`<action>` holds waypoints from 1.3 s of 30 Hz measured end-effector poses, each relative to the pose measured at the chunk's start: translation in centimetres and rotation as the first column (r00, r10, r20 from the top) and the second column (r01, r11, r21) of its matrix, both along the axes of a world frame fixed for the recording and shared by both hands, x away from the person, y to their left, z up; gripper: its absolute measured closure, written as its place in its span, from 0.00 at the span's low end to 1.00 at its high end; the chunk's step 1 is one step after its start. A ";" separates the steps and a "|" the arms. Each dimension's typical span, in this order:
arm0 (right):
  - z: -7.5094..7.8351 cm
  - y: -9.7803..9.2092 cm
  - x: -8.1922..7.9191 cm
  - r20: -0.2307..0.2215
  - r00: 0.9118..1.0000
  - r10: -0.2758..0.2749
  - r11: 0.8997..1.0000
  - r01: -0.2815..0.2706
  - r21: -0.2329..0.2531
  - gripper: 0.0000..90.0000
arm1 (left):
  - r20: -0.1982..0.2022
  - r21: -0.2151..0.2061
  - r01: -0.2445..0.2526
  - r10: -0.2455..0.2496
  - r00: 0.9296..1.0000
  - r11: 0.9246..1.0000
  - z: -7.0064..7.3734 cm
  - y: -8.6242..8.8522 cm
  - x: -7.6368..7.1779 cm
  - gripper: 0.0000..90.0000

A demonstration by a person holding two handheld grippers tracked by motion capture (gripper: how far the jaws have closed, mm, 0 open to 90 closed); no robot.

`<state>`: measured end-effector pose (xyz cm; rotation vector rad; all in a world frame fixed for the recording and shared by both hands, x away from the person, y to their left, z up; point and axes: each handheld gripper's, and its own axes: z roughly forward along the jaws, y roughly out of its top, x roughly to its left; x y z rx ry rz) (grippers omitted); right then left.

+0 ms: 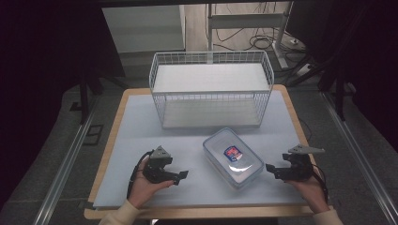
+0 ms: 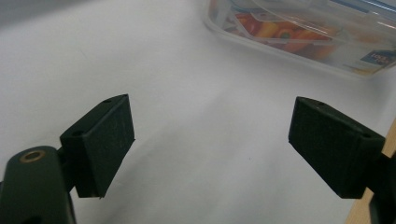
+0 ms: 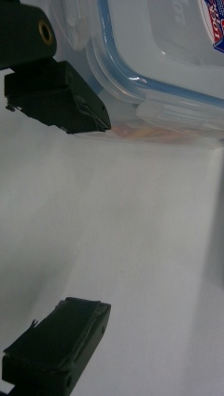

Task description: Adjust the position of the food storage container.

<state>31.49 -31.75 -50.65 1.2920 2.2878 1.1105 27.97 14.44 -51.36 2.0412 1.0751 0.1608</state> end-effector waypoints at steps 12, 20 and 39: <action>0.2 -0.4 -0.1 0.008 1.000 -0.022 0.999 0.022 0.026 0.14 | -0.004 0.001 0.000 0.000 1.000 1.000 -0.1 0.2 0.1 0.16; 0.9 -0.3 -0.2 -0.011 1.000 -0.015 0.999 0.015 0.049 0.15 | -0.005 -0.003 -0.006 0.006 1.000 1.000 -0.1 0.2 0.1 0.16; 6.3 3.0 -2.1 0.060 0.995 0.074 0.992 -0.080 0.103 0.27 | -0.010 -0.015 -0.014 0.013 1.000 1.000 0.1 0.2 0.0 0.15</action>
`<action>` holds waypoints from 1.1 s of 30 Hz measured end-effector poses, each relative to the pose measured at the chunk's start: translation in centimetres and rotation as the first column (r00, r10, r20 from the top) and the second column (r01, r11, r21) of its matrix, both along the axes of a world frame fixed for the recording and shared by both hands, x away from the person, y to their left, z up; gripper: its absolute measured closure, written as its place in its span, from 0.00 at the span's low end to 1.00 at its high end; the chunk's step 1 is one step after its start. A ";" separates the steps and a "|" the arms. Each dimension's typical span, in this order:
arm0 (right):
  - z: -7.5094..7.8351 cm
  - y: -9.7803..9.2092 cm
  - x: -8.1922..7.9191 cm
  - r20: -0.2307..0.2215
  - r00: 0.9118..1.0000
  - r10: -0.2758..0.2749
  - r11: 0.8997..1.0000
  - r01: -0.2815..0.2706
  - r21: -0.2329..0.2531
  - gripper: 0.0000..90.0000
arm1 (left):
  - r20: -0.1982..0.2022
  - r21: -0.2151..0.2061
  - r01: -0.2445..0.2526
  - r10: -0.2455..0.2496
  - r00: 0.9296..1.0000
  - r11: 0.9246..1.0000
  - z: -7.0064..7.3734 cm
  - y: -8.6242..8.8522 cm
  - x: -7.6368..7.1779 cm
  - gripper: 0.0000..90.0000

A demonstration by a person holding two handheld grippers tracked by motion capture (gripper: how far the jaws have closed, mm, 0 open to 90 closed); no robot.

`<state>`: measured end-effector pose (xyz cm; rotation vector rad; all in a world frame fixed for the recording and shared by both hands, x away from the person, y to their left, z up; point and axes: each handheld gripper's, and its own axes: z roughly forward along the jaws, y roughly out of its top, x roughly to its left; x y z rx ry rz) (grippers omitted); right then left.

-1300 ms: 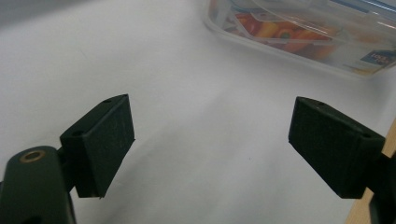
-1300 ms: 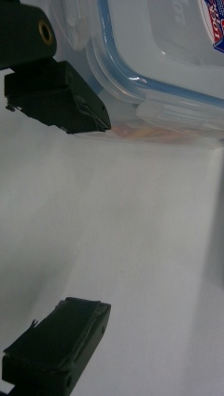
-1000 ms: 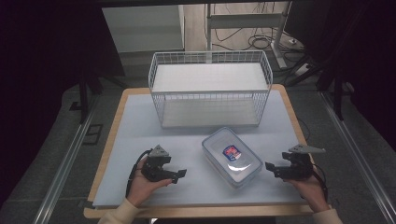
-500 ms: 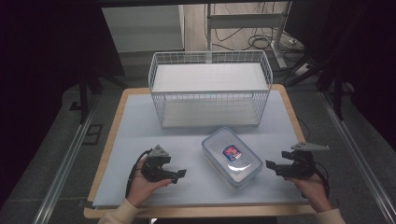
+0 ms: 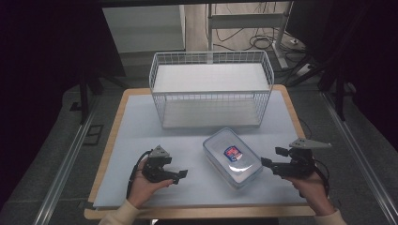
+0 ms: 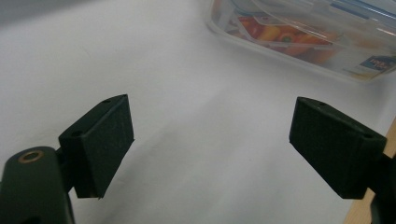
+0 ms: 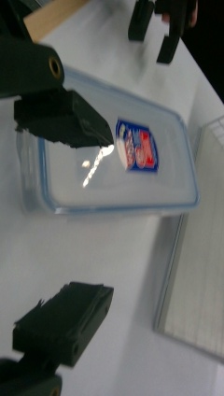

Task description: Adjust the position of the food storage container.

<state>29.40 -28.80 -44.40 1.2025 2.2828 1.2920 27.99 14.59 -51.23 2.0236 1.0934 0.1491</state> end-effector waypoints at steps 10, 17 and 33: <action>1.1 3.4 -2.2 0.033 0.985 0.168 0.986 -0.168 -0.008 0.66 | -0.004 0.005 0.001 -0.001 1.000 1.000 -0.1 0.0 0.0 0.15; 0.9 5.4 -3.3 -0.002 0.957 0.291 0.957 -0.291 -0.021 0.95 | -0.005 0.008 0.000 0.000 1.000 1.000 -0.1 0.0 0.0 0.15; -2.2 9.9 -5.4 -0.100 0.908 0.407 0.889 -0.419 -0.185 1.00 | -0.008 0.019 0.004 -0.004 1.000 1.000 -0.4 0.0 0.0 0.15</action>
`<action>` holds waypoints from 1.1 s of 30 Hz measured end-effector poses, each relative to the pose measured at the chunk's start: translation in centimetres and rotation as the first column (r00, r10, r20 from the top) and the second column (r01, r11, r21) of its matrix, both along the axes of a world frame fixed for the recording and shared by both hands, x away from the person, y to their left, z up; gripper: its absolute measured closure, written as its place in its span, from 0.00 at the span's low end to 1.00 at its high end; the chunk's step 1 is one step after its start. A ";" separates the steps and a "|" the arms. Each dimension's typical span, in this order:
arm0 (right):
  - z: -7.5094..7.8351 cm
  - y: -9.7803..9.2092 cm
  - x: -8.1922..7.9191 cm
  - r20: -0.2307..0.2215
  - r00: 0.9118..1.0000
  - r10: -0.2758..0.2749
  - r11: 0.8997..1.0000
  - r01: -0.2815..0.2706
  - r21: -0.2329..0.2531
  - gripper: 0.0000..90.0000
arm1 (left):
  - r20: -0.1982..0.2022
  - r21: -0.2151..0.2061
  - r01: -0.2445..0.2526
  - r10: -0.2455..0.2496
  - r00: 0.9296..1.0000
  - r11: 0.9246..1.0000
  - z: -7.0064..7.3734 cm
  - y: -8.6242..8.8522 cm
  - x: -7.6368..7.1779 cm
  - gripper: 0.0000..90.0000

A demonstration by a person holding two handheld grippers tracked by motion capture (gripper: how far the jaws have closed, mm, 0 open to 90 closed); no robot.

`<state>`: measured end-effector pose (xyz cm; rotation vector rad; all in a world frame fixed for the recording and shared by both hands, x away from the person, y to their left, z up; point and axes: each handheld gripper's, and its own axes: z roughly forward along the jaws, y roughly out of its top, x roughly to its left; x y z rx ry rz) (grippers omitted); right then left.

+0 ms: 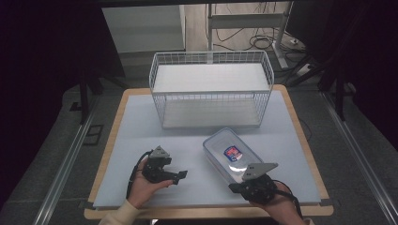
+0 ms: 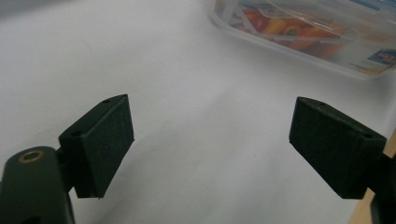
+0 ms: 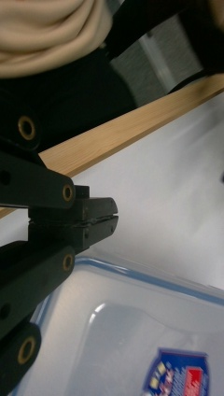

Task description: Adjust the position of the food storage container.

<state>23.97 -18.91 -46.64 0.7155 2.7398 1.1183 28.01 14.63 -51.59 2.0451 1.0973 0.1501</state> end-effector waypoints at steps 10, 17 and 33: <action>-1.3 0.4 -0.3 0.039 0.999 -0.028 0.996 0.031 -0.081 1.00 | -0.003 0.006 0.003 -0.003 1.000 1.000 -0.2 -0.1 0.0 0.15; -1.3 0.4 -0.5 0.055 0.998 -0.039 0.995 0.044 -0.089 1.00 | -0.004 0.008 0.003 -0.003 1.000 1.000 -0.2 -0.1 0.0 0.15; -1.1 -1.8 0.1 0.088 0.988 -0.129 0.986 0.138 -0.098 1.00 | -0.005 0.012 0.007 -0.007 1.000 1.000 -0.3 -0.1 0.0 0.15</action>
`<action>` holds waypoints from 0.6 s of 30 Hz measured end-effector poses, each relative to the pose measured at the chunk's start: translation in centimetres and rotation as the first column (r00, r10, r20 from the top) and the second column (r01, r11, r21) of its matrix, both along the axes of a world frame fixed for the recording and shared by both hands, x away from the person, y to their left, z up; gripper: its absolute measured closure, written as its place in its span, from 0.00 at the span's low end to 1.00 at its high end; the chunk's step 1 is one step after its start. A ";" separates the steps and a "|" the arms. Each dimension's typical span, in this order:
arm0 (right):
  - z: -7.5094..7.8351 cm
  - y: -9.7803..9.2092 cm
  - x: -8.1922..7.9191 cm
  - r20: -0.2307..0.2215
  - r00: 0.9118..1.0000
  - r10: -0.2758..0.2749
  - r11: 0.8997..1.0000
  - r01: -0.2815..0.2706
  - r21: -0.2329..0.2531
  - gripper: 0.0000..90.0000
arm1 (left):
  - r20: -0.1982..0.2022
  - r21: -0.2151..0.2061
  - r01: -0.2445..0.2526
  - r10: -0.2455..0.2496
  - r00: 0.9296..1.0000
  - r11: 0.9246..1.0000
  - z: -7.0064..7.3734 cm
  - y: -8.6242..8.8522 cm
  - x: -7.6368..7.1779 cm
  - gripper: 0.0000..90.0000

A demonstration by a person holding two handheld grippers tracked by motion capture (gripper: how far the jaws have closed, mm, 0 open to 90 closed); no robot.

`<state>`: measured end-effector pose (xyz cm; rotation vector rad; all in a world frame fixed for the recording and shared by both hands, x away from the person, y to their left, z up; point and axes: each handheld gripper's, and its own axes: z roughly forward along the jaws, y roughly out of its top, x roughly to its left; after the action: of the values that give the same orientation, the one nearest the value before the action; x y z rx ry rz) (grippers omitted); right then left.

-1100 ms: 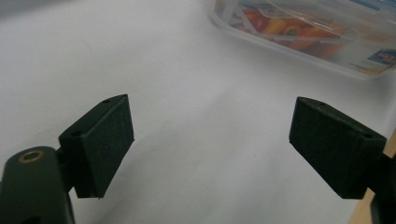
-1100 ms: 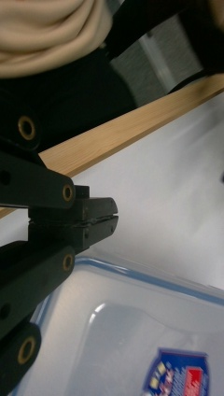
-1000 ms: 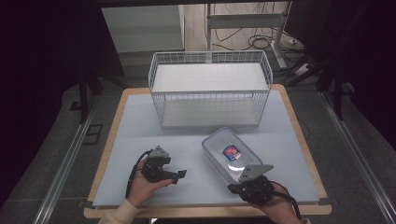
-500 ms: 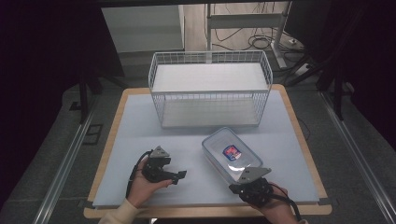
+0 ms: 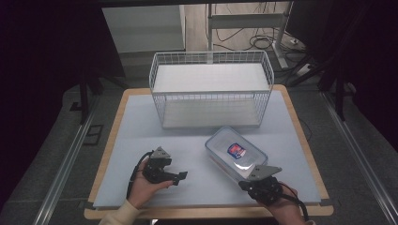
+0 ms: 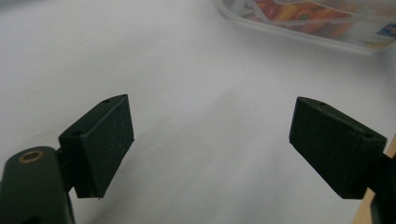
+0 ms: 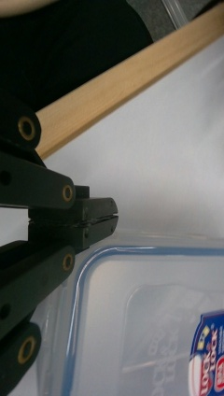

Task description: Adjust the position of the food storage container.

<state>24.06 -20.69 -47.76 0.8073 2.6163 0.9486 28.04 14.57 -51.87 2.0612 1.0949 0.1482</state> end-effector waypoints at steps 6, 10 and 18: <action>0.2 -1.3 0.7 -0.008 0.999 -0.044 0.999 0.045 0.027 1.00 | 0.002 0.001 -0.003 0.003 1.000 1.000 -0.1 0.0 0.0 0.15; 0.6 -2.0 1.1 -0.002 0.998 -0.063 0.997 0.063 0.043 1.00 | 0.002 0.002 -0.004 0.004 1.000 1.000 -0.1 0.0 0.0 0.15; 0.4 -2.0 1.3 -0.009 0.998 -0.059 0.998 0.059 0.036 1.00 | 0.002 0.003 -0.003 0.003 1.000 1.000 -0.1 0.0 0.1 0.15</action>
<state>25.32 -22.73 -47.39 0.8944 2.5739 0.9808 28.11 14.58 -52.02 2.0618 1.0979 0.1534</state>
